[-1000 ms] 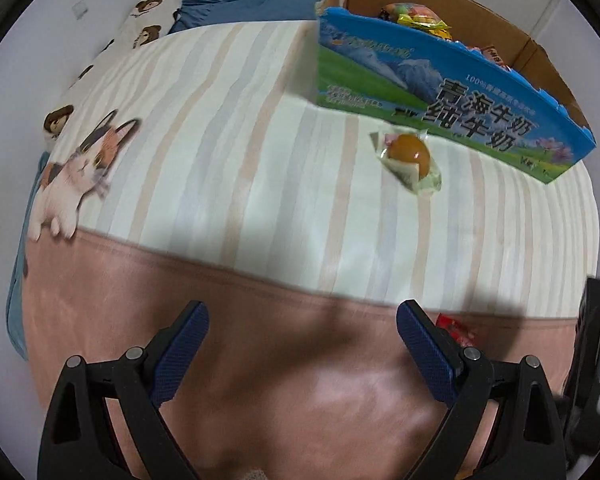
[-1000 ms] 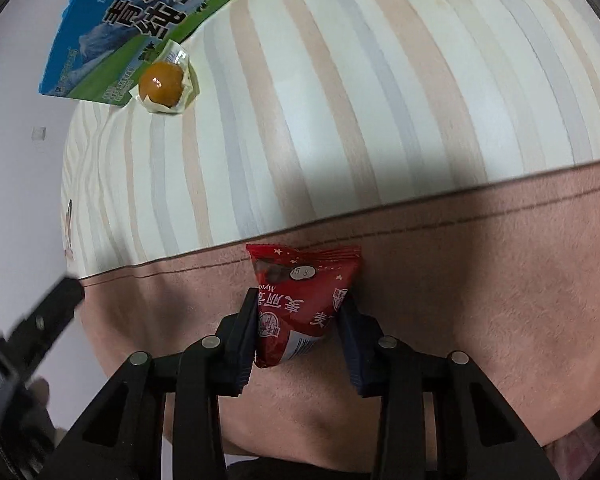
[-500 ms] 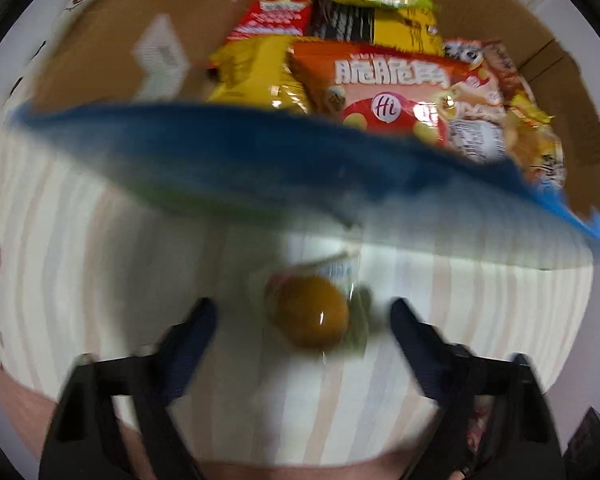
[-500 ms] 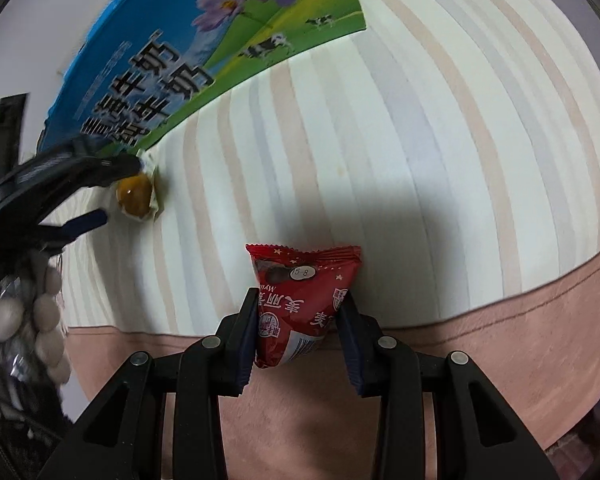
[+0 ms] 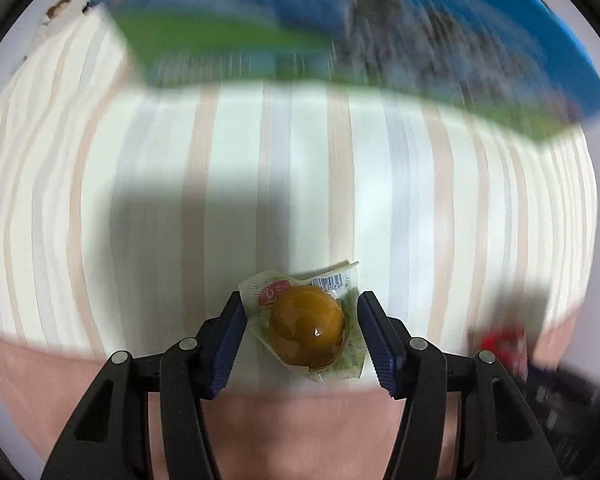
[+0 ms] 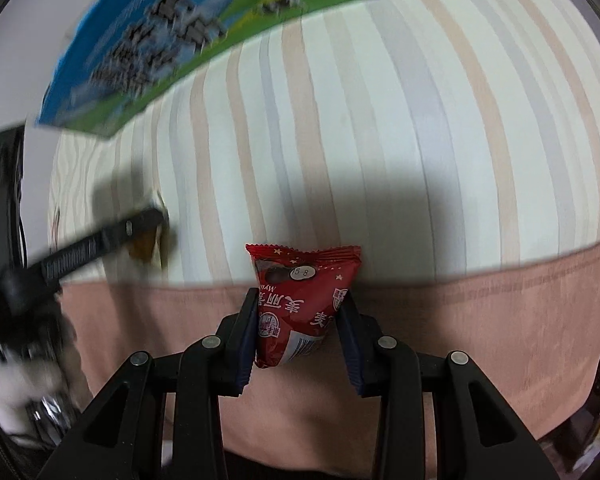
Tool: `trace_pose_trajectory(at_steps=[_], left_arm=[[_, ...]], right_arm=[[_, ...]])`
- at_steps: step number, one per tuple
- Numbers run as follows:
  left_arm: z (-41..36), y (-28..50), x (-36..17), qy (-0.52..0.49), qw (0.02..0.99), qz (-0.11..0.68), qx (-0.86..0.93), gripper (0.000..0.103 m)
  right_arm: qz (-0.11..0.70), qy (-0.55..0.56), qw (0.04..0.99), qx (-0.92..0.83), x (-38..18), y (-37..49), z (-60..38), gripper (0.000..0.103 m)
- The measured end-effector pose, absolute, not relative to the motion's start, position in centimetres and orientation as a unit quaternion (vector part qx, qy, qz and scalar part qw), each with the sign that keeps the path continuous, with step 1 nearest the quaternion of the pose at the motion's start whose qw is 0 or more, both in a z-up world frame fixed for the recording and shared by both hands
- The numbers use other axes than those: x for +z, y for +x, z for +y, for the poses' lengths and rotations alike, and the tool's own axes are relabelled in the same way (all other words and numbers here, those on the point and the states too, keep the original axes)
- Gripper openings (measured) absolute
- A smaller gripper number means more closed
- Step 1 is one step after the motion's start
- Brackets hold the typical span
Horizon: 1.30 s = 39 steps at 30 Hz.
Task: Organize snacks
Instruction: 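Grasp the wrapped orange candy with the left tool while the right tool grasps the red packet, then carry both items into the box and open both tools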
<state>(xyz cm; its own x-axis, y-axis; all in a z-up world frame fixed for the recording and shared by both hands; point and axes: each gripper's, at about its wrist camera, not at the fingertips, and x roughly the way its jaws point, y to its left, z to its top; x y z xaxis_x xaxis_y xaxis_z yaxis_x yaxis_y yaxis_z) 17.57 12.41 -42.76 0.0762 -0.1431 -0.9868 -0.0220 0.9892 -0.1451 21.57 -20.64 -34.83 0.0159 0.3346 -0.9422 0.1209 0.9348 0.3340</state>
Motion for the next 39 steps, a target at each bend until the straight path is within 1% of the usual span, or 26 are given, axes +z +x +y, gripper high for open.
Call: trace_pose_trajectory(at_steps=[3, 4, 7, 10, 12, 13, 14, 18, 20, 22, 25, 27, 29, 30, 32, 36, 39], left_arm=[[12.6, 13.2, -43.1, -0.059, 0.715, 0.695, -0.049, 0.054], [12.8, 11.8, -43.3, -0.059, 0.71, 0.699, -0.05, 0.05], [13.2, 8.5, -44.2, -0.069, 0.693, 0.715, -0.054, 0.05], [13.5, 7.7, -45.0, -0.083, 0.689, 0.718, -0.054, 0.05], [14.2, 7.7, -45.3, -0.095, 0.69, 0.716, -0.052, 0.053], [14.6, 7.4, -45.4, -0.1, 0.688, 0.716, -0.053, 0.057], [14.6, 7.4, -45.6, -0.103, 0.687, 0.717, -0.058, 0.063], [13.8, 7.8, -46.3, -0.092, 0.689, 0.717, -0.056, 0.07], [13.0, 8.1, -46.3, -0.088, 0.691, 0.716, -0.057, 0.077], [12.0, 8.2, -46.4, -0.083, 0.692, 0.715, -0.05, 0.077], [11.6, 8.2, -46.5, -0.078, 0.694, 0.714, -0.041, 0.077], [10.1, 8.4, -46.6, -0.069, 0.697, 0.713, -0.034, 0.074], [9.3, 8.2, -46.5, -0.057, 0.703, 0.709, -0.022, 0.06], [9.0, 7.9, -46.4, -0.058, 0.706, 0.705, -0.019, 0.058], [9.3, 7.1, -45.8, -0.063, 0.708, 0.703, -0.019, 0.057], [10.5, 5.9, -44.5, -0.059, 0.713, 0.698, -0.014, 0.057], [11.1, 5.8, -45.1, -0.06, 0.717, 0.694, -0.012, 0.057]], right_arm=[[0.716, 0.148, 0.675, 0.096, -35.2, 19.6, -20.5, 0.039], [0.72, 0.144, 0.672, 0.099, -35.3, 19.0, -20.3, 0.039], [0.729, 0.133, 0.663, 0.106, -35.8, 17.3, -20.3, 0.039], [0.731, 0.13, 0.662, 0.105, -36.2, 17.0, -19.9, 0.04], [0.73, 0.126, 0.664, 0.102, -36.3, 16.7, -19.6, 0.042], [0.729, 0.126, 0.665, 0.1, -36.4, 16.8, -19.5, 0.043], [0.73, 0.127, 0.664, 0.099, -36.6, 17.1, -18.8, 0.046], [0.729, 0.126, 0.666, 0.096, -36.7, 16.9, -18.4, 0.053], [0.729, 0.128, 0.666, 0.095, -37.2, 16.8, -18.1, 0.056], [0.729, 0.131, 0.666, 0.09, -37.6, 17.0, -18.1, 0.056], [0.728, 0.133, 0.667, 0.084, -38.2, 17.2, -17.6, 0.056], [0.727, 0.131, 0.669, 0.081, -38.5, 17.1, -17.4, 0.056], [0.723, 0.125, 0.675, 0.078, -38.8, 17.0, -17.2, 0.054], [0.721, 0.118, 0.679, 0.074, -38.9, 16.9, -17.0, 0.049], [0.715, 0.105, 0.687, 0.073, -39.1, 16.6, -16.3, 0.044], [0.703, 0.101, 0.699, 0.08, -38.4, 15.9, -16.1, 0.042], [0.697, 0.099, 0.705, 0.089, -37.9, 15.5, -16.1, 0.042]])
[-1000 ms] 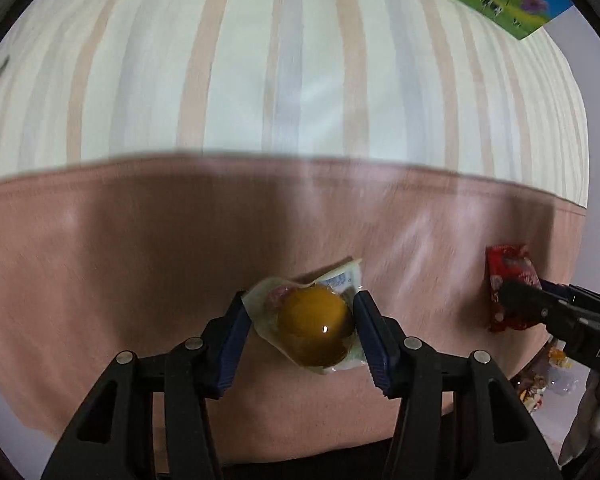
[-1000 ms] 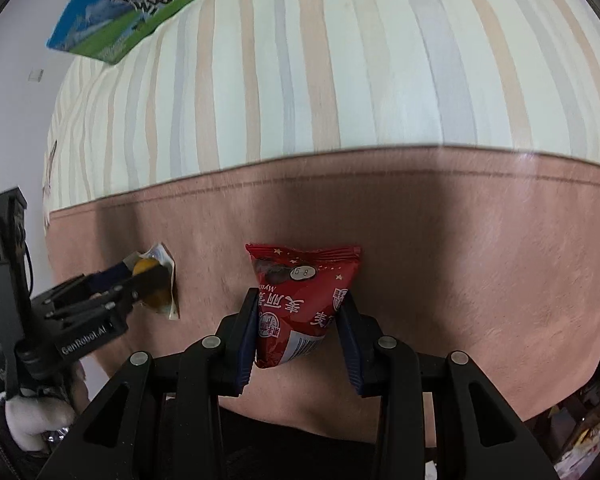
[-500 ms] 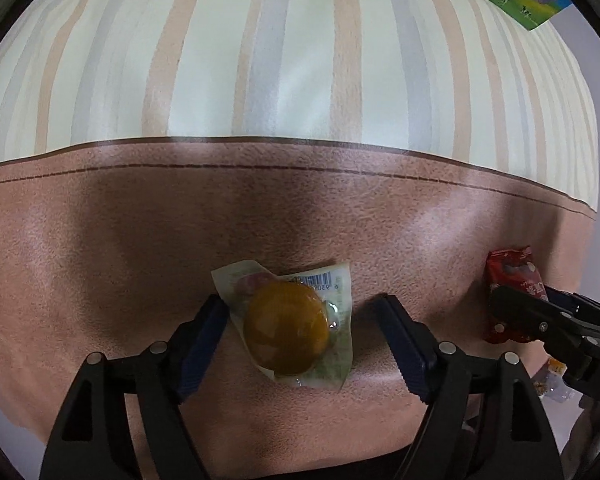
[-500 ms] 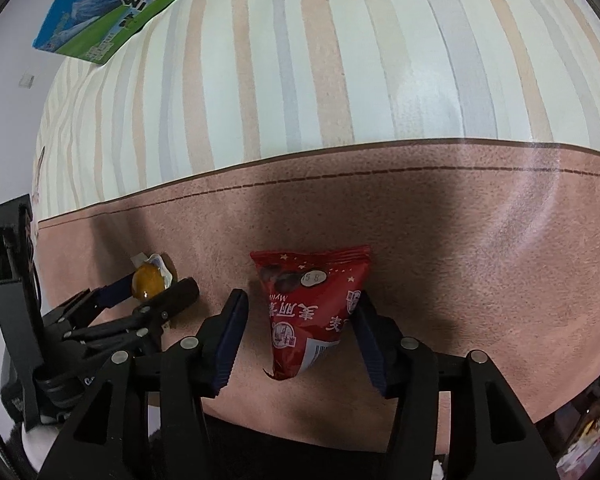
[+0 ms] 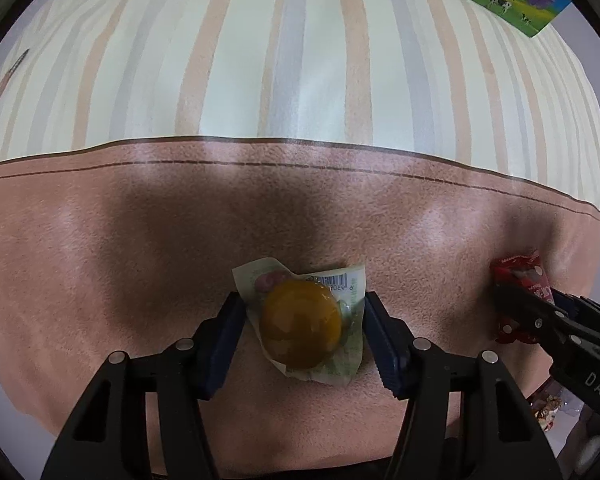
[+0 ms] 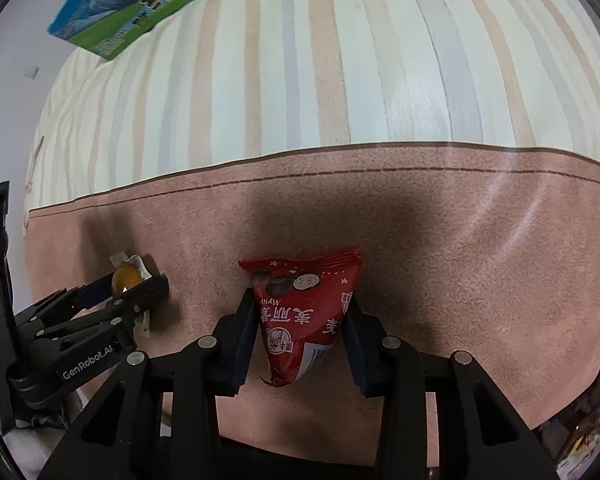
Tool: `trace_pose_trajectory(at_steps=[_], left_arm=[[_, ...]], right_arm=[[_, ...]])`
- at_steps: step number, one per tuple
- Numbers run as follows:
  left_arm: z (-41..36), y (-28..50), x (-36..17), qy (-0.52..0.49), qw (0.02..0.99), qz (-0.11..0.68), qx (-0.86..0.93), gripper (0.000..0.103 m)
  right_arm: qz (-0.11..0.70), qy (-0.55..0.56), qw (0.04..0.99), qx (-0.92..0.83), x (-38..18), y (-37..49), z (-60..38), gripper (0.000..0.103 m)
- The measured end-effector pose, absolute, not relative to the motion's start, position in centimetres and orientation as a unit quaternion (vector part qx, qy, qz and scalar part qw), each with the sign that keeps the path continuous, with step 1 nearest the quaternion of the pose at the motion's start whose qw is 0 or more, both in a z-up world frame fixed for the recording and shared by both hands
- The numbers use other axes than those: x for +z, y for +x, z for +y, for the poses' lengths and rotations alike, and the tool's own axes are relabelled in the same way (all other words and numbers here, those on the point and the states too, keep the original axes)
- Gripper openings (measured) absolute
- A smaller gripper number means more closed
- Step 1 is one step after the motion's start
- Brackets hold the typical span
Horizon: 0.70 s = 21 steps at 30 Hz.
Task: Organize snacks
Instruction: 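Carry both items into the box and open both tools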
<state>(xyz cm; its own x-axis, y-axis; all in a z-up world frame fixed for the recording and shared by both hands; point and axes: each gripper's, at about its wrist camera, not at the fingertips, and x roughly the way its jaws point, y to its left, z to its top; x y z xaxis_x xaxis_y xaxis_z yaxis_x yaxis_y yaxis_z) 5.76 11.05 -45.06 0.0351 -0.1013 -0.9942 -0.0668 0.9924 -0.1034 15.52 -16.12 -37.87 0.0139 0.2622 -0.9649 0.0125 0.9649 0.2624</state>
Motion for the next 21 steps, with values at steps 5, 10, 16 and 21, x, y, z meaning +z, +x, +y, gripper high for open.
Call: trace_pose_trajectory(at_steps=[5, 10, 16, 21], left_arm=[[10.7, 7.1, -43.5, -0.062, 0.73, 0.68, -0.015, 0.057], [10.2, 7.6, -40.2, -0.06, 0.752, 0.655, -0.028, 0.057], [9.5, 10.3, -34.9, -0.077, 0.779, 0.62, -0.058, 0.057], [9.5, 14.4, -30.5, -0.088, 0.798, 0.591, -0.076, 0.057]], right_arm=[[0.683, 0.097, 0.716, 0.108, -35.8, 14.7, -16.0, 0.042], [0.664, 0.102, 0.73, 0.127, -32.4, 15.1, -16.6, 0.042], [0.632, 0.117, 0.753, 0.143, -27.6, 17.7, -17.4, 0.042], [0.598, 0.132, 0.776, 0.153, -23.1, 21.6, -18.4, 0.042]])
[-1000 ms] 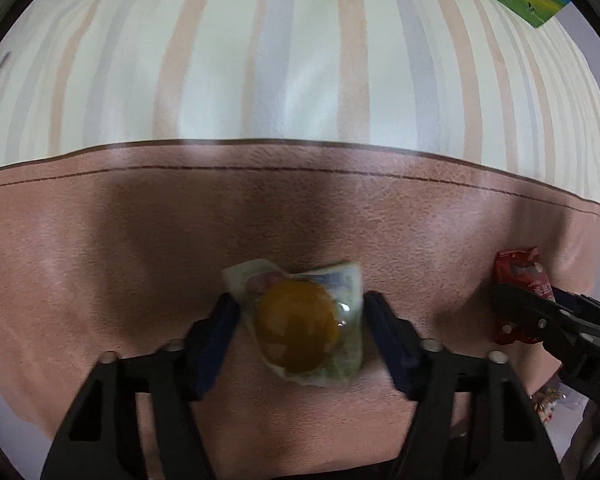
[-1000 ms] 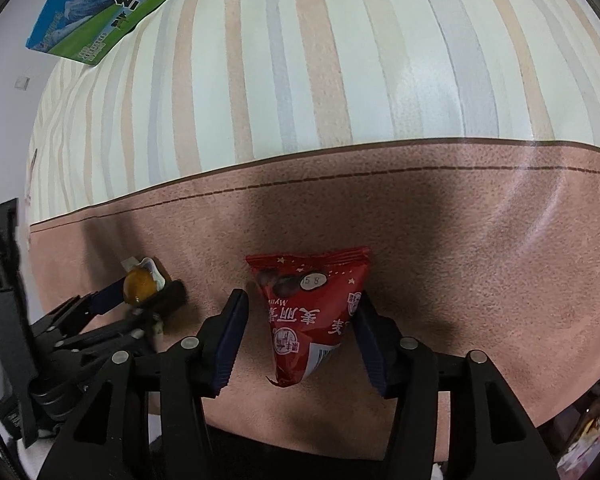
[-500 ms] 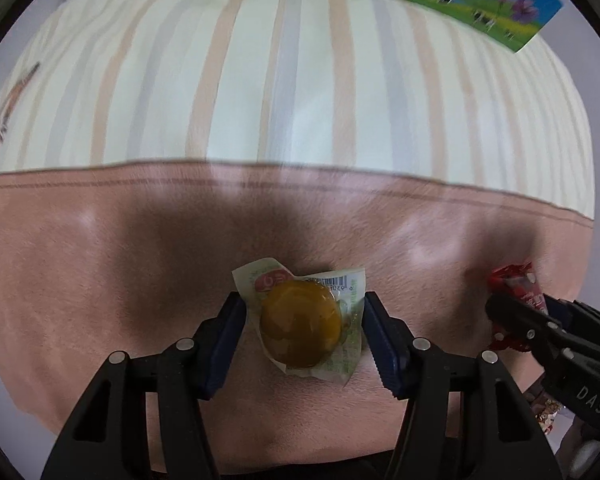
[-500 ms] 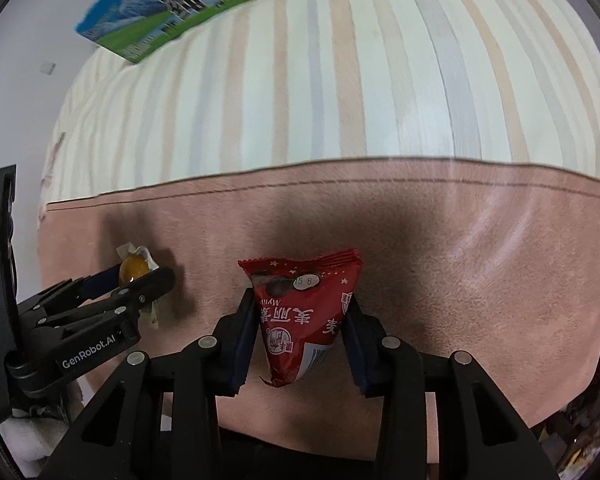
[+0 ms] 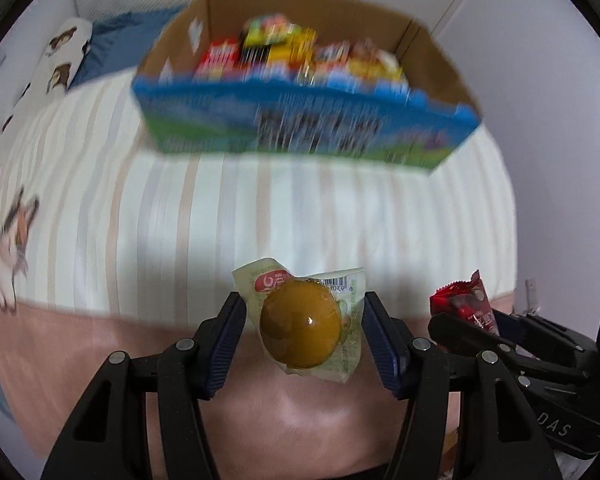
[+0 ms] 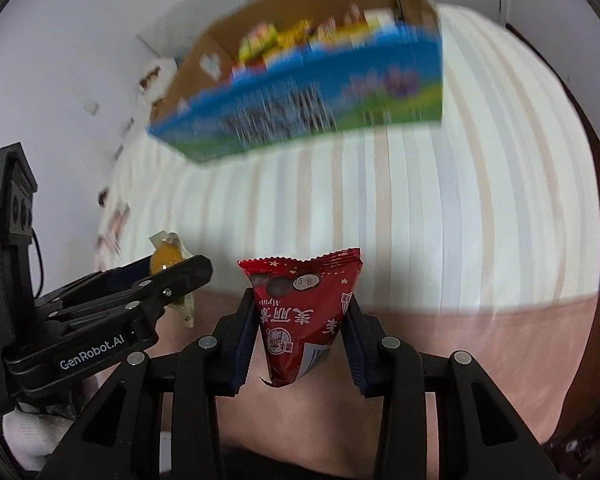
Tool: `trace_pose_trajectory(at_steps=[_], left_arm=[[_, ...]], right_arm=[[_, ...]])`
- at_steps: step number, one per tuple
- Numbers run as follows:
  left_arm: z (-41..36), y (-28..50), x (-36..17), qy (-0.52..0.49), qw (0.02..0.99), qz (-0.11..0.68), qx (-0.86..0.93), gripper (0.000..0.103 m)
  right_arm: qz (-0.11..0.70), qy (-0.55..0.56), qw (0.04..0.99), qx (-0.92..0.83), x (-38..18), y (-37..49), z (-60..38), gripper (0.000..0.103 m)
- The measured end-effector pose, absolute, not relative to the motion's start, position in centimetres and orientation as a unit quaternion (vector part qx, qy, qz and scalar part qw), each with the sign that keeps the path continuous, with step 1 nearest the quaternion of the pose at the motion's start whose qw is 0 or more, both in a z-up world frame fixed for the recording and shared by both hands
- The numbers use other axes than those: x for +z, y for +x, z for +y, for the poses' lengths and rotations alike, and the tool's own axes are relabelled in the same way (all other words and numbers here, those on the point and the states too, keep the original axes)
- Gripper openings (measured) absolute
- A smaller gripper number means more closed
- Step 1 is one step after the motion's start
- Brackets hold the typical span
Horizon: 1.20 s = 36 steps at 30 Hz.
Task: Organize snacks
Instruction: 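Carry both items into the box and open both tools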
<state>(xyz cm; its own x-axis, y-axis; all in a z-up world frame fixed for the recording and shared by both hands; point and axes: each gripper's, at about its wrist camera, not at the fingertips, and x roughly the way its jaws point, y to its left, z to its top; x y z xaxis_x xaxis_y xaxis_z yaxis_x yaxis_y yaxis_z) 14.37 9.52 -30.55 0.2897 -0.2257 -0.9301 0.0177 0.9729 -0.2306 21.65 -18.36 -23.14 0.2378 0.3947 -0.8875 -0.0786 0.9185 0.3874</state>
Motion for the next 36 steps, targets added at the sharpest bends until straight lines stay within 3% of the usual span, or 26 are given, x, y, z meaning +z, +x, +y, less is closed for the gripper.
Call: trace_pose_trajectory(at_steps=[12, 24, 25, 26, 27, 28, 29, 32, 36], left_arm=[[11.6, 29.3, -24.6, -0.091, 0.826, 0.55, -0.08, 0.057], [13.8, 41.0, -30.2, -0.07, 0.785, 0.613, -0.06, 0.059], [13.8, 41.2, -30.7, -0.068, 0.78, 0.619, -0.059, 0.058], [13.8, 41.5, -31.2, -0.067, 0.776, 0.624, -0.058, 0.057], [13.8, 41.7, -31.6, -0.066, 0.774, 0.627, -0.058, 0.057], [13.7, 41.8, -31.8, -0.063, 0.773, 0.629, -0.056, 0.058], [13.7, 41.8, -32.1, -0.062, 0.773, 0.63, -0.055, 0.065], [13.7, 41.7, -32.4, -0.056, 0.772, 0.631, -0.052, 0.093], [14.1, 41.4, -32.9, -0.051, 0.77, 0.635, -0.036, 0.096]], right_arm=[[0.542, 0.121, 0.822, 0.128, -16.5, 37.0, -19.6, 0.042], [0.597, 0.101, 0.792, 0.082, -20.6, 50.0, -18.4, 0.044], [0.605, 0.105, 0.786, 0.076, -21.3, 50.5, -18.4, 0.045], [0.613, 0.103, 0.779, 0.075, -21.9, 50.9, -18.3, 0.056], [0.619, 0.102, 0.775, 0.074, -22.3, 51.0, -18.3, 0.076], [0.626, 0.099, 0.771, 0.07, -22.8, 51.2, -18.3, 0.085], [0.628, 0.094, 0.769, 0.067, -23.2, 51.3, -18.1, 0.09], [0.637, 0.078, 0.765, 0.057, -24.0, 51.3, -17.7, 0.094], [0.638, 0.056, 0.766, 0.046, -24.4, 51.1, -17.6, 0.096]])
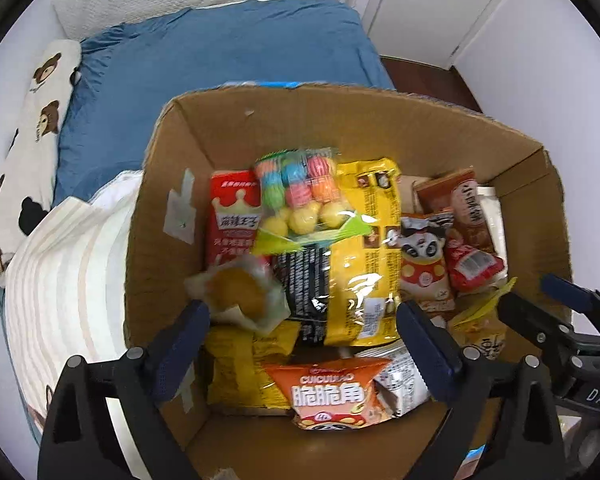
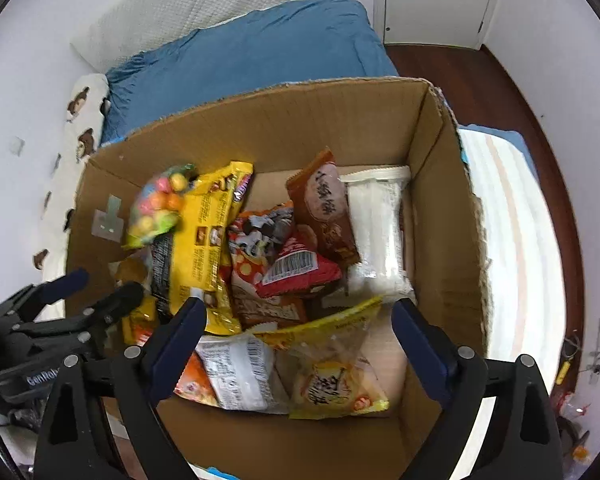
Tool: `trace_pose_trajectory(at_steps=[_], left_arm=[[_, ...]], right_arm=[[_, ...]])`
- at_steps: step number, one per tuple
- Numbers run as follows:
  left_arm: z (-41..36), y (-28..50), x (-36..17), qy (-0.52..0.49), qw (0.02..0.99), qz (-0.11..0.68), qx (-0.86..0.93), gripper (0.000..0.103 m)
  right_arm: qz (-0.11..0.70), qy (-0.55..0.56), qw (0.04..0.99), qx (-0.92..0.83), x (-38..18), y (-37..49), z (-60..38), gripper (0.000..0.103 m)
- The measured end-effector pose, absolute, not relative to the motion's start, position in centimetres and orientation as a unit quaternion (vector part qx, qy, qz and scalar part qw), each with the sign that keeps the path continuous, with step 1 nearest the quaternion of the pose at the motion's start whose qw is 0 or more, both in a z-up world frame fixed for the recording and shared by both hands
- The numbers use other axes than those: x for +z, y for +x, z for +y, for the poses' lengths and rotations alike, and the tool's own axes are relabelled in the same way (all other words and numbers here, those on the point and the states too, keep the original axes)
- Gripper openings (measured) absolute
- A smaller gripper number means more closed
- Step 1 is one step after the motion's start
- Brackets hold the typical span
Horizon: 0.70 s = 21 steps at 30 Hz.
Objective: Organize snacks
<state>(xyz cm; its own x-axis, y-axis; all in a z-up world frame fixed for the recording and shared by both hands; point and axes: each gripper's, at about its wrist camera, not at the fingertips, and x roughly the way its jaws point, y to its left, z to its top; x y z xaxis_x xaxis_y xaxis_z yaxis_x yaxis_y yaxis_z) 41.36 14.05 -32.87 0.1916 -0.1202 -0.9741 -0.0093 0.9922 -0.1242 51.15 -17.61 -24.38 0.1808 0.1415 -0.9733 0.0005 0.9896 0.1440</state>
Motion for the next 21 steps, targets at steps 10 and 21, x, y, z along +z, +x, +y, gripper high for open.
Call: trace_pose_trajectory(at_steps=[10, 21], left_arm=[[14.4, 39.2, -31.8, -0.064, 0.779, 0.623, -0.024, 0.096], [13.4, 33.9, -27.4, -0.04, 0.824, 0.565, -0.019, 0.096]], right_arm=[[0.62, 0.033, 0.784, 0.025, -23.0, 49.1, -17.9, 0.1], [0.584, 0.029, 0.811, 0.039, -20.2, 44.1, -18.3, 0.1]])
